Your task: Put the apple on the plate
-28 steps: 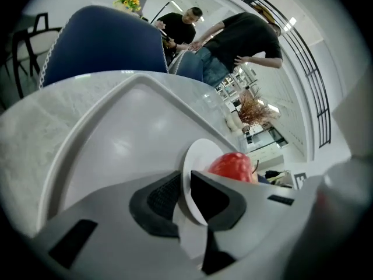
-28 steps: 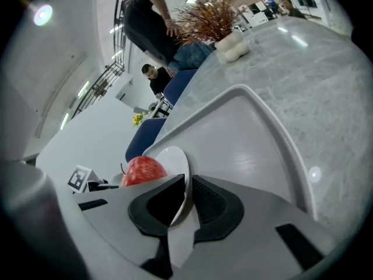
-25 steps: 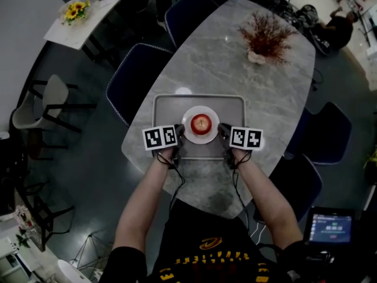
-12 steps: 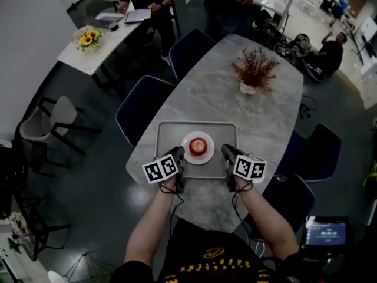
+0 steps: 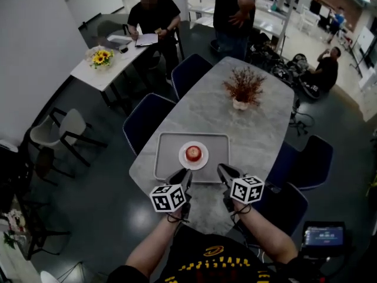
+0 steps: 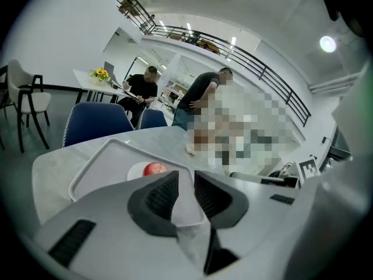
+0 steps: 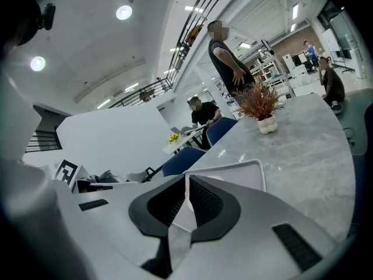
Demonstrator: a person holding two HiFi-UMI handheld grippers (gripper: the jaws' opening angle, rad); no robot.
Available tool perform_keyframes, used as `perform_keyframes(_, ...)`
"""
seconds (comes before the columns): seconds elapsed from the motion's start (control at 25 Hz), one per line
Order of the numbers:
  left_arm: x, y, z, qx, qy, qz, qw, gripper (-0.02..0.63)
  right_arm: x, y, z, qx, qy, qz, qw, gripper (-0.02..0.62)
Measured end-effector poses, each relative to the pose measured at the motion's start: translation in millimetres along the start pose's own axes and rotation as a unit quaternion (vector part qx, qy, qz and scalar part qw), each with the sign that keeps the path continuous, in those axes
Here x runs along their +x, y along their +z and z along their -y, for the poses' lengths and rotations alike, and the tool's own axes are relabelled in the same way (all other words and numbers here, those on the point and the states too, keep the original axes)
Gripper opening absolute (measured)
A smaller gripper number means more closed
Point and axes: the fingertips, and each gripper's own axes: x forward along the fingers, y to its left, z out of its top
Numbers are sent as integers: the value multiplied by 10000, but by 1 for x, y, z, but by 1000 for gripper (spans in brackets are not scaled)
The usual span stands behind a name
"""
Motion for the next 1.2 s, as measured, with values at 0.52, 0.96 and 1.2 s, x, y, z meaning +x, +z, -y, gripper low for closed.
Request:
perform_keyframes(0.52,-102,25,150,1001,-856,853,9876,86,-121,55,-79,-139,696,744,9947,28)
perform_keyframes(0.96,-133,14,206,1813,-877,1512,9678,86,-190,55,-127,-1653,873,1438,9718,28)
perform_keyframes(1.2,-143,-2,238,2124,-1048,1766,9554,86,-214,56,-142,-2024,1084,1845,9556,28)
